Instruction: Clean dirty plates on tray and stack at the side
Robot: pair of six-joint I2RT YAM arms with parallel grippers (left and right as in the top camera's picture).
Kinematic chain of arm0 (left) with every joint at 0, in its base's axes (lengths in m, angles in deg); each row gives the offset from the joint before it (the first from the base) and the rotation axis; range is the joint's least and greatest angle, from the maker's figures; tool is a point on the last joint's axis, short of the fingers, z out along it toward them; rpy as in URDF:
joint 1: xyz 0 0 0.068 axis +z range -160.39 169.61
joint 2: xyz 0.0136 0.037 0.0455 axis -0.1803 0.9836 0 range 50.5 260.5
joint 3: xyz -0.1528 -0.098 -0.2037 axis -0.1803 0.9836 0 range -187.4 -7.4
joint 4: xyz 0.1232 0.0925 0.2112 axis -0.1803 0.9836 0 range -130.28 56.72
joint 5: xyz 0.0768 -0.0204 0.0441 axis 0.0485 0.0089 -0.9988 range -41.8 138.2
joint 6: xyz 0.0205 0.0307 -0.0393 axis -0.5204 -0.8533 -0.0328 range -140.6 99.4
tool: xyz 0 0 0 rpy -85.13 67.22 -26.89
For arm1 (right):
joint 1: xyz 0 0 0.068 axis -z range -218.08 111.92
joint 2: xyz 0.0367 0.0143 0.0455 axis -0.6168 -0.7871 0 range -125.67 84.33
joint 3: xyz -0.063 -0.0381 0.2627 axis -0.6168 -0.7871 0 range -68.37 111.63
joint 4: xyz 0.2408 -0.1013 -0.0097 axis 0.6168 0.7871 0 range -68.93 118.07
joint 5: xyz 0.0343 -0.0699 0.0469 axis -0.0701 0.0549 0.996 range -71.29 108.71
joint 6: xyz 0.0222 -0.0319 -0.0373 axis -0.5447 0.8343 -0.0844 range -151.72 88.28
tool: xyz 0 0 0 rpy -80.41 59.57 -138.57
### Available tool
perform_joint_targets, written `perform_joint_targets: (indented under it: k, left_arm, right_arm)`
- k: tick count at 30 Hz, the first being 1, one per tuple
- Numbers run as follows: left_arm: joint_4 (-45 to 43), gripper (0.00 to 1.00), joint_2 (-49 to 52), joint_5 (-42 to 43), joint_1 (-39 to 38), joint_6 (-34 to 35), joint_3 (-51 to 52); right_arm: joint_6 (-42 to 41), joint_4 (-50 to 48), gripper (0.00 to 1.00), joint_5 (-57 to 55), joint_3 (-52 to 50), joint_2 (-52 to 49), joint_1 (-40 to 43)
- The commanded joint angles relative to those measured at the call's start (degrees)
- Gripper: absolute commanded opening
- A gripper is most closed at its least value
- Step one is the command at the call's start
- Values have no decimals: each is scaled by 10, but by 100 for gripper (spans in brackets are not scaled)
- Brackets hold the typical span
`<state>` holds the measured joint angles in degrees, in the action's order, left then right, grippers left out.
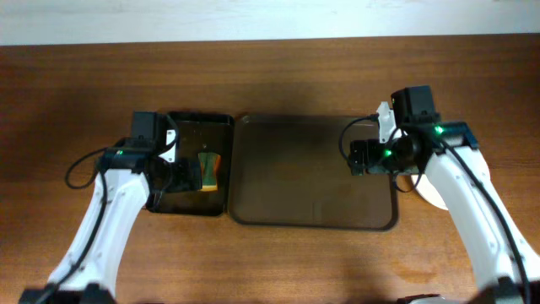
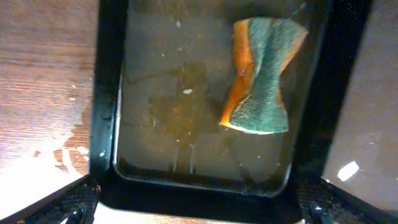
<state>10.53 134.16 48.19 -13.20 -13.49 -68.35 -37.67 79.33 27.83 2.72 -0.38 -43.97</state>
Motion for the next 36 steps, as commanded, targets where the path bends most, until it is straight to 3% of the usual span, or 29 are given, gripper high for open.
perform_joint_targets:
  k: [1, 6, 10, 21, 24, 32, 36]
  left_arm:
    - [-20, 100, -120, 7, 1, -4, 57]
    - [-92, 100, -358, 63, 1, -39, 183]
    - [-98, 100, -481, 63, 1, -39, 223]
    - [-96, 100, -486, 63, 1, -39, 223]
    - [-96, 100, -486, 63, 1, -39, 223]
    - [-96, 100, -486, 63, 1, -39, 223]
    - [-96, 100, -486, 63, 1, -39, 223]
  right_arm:
    - [-6, -24, 98, -9, -48, 98, -9]
    - [-6, -78, 98, -11, -171, 313, -9]
    - [-5, -51, 99, -10, -220, 457, -9]
    - [-5, -44, 98, -10, -221, 473, -9]
    - [-2, -57, 98, -35, -232, 521, -8]
    - [12, -382, 98, -55, -511, 812, -8]
    - [12, -564, 98, -66, -633, 845, -8]
